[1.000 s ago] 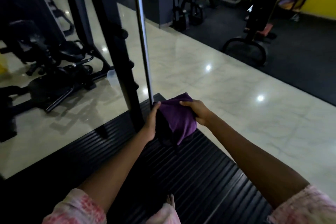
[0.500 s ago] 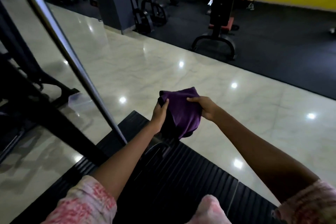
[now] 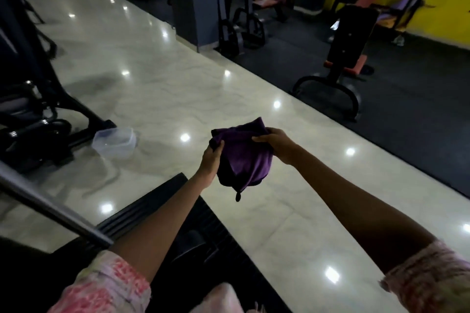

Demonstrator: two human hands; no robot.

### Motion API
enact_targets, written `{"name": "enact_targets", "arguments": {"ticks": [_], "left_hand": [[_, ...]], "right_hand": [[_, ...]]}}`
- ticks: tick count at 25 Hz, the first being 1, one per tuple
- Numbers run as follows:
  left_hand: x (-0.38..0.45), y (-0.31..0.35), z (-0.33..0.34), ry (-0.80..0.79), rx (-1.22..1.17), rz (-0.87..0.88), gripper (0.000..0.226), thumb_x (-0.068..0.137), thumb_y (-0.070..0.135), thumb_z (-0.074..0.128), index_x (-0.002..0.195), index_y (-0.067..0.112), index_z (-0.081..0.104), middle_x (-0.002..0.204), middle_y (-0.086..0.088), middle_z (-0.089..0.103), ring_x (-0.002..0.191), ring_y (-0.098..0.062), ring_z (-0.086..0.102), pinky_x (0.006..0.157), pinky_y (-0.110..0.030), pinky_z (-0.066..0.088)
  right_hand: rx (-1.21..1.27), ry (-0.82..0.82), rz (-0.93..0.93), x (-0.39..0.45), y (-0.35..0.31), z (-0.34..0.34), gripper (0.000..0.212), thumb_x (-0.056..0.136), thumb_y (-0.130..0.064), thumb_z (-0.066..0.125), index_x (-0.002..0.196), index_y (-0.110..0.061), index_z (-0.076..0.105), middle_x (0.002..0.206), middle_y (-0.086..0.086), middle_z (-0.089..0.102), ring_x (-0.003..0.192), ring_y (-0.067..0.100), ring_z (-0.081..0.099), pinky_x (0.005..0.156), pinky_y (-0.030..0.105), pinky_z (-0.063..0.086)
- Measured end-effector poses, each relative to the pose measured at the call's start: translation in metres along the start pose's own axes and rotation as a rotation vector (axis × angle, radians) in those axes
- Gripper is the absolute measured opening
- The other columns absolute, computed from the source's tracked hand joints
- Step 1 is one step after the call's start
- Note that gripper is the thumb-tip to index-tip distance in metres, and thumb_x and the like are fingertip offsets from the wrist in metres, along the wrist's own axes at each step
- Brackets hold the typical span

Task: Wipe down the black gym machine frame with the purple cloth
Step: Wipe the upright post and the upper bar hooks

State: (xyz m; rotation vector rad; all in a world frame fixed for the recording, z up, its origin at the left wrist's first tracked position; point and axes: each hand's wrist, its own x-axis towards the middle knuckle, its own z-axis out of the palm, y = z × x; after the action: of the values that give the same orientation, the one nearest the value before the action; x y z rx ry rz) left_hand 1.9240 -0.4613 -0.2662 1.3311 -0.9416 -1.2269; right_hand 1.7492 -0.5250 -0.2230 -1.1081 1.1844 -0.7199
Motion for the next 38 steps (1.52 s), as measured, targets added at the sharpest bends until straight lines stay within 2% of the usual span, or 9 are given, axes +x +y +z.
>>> {"name": "enact_targets", "arguments": {"ticks": [4, 11, 16, 19, 24, 29, 31, 33, 38], "left_hand": [[0.062, 0.006, -0.015, 0.198, -0.026, -0.03, 0.022, 0.101, 0.028, 0.044, 0.118, 0.016, 0.051, 0.105, 0.001, 0.059, 0.097, -0.015, 0.056, 0.071, -0.015, 0.047], [0.205, 0.018, -0.077, 0.373, 0.041, 0.169, 0.014, 0.101, 0.025, 0.045, 0.114, 0.02, 0.049, 0.102, 0.009, 0.058, 0.095, -0.006, 0.056, 0.083, -0.019, 0.046], [0.289, 0.035, -0.155, 0.532, 0.01, 0.245, 0.011, 0.1, 0.027, 0.047, 0.11, 0.025, 0.051, 0.104, 0.007, 0.06, 0.101, -0.011, 0.057, 0.092, -0.025, 0.046], [0.317, 0.061, -0.208, 0.701, 0.007, 0.251, 0.017, 0.101, 0.022, 0.044, 0.117, 0.018, 0.05, 0.105, 0.009, 0.059, 0.099, -0.006, 0.056, 0.085, -0.014, 0.045], [0.326, 0.062, -0.294, 0.933, 0.063, 0.184, 0.031, 0.1, 0.024, 0.046, 0.129, 0.013, 0.048, 0.119, 0.0, 0.059, 0.11, -0.013, 0.055, 0.097, -0.024, 0.042], [0.315, 0.056, -0.368, 1.246, 0.038, 0.152, 0.025, 0.1, 0.024, 0.046, 0.123, 0.013, 0.052, 0.111, 0.003, 0.059, 0.107, -0.013, 0.055, 0.092, -0.021, 0.044], [0.301, 0.064, -0.395, 1.468, 0.011, 0.171, 0.021, 0.1, 0.021, 0.047, 0.118, 0.012, 0.052, 0.105, 0.006, 0.06, 0.101, -0.011, 0.056, 0.086, -0.015, 0.045], [0.29, 0.073, -0.403, 1.5, 0.045, 0.195, 0.014, 0.1, 0.019, 0.046, 0.112, 0.014, 0.051, 0.1, 0.008, 0.059, 0.095, -0.008, 0.056, 0.082, -0.012, 0.045], [0.236, 0.063, -0.43, 1.922, 0.064, 0.182, 0.013, 0.101, 0.019, 0.046, 0.111, 0.013, 0.052, 0.099, 0.007, 0.059, 0.091, -0.005, 0.055, 0.08, -0.009, 0.044]], "right_hand": [[-0.092, -0.119, 0.009, 0.083, -0.019, 0.011, 0.036, 0.081, -0.002, 0.069, 0.116, -0.003, 0.059, 0.109, 0.013, 0.063, 0.095, 0.027, 0.062, 0.087, 0.041, 0.053], [-0.166, -0.23, -0.154, 0.243, -0.063, 0.06, 0.061, 0.082, -0.002, 0.069, 0.134, -0.021, 0.044, 0.111, -0.002, 0.052, 0.096, 0.016, 0.056, 0.067, 0.025, 0.052], [-0.298, -0.461, -0.201, 0.36, -0.127, 0.133, 0.057, 0.079, 0.0, 0.071, 0.128, -0.021, 0.051, 0.114, -0.001, 0.057, 0.101, 0.017, 0.058, 0.079, 0.029, 0.054], [-0.299, -0.607, -0.179, 0.416, -0.156, 0.2, 0.051, 0.078, -0.001, 0.072, 0.123, -0.016, 0.053, 0.117, 0.007, 0.061, 0.102, 0.023, 0.062, 0.083, 0.033, 0.054], [-0.358, -0.864, -0.093, 0.475, -0.165, 0.309, 0.048, 0.08, 0.0, 0.07, 0.124, -0.007, 0.054, 0.114, 0.008, 0.063, 0.09, 0.015, 0.063, 0.065, 0.021, 0.052], [-0.442, -1.182, -0.08, 0.502, -0.166, 0.433, 0.037, 0.08, 0.002, 0.07, 0.113, -0.011, 0.06, 0.097, -0.001, 0.067, 0.082, 0.009, 0.064, 0.064, 0.019, 0.054], [-0.528, -1.379, -0.075, 0.503, -0.174, 0.504, 0.037, 0.079, 0.001, 0.071, 0.113, -0.01, 0.061, 0.104, 0.005, 0.068, 0.088, 0.016, 0.065, 0.072, 0.025, 0.055], [-0.525, -1.393, -0.116, 0.497, -0.178, 0.528, 0.041, 0.078, 0.001, 0.072, 0.117, -0.005, 0.06, 0.11, 0.012, 0.066, 0.093, 0.022, 0.065, 0.079, 0.032, 0.056], [-0.611, -1.771, -0.113, 0.441, -0.164, 0.624, 0.04, 0.08, 0.004, 0.069, 0.118, 0.0, 0.058, 0.099, 0.007, 0.066, 0.083, 0.017, 0.065, 0.07, 0.026, 0.057]]}}
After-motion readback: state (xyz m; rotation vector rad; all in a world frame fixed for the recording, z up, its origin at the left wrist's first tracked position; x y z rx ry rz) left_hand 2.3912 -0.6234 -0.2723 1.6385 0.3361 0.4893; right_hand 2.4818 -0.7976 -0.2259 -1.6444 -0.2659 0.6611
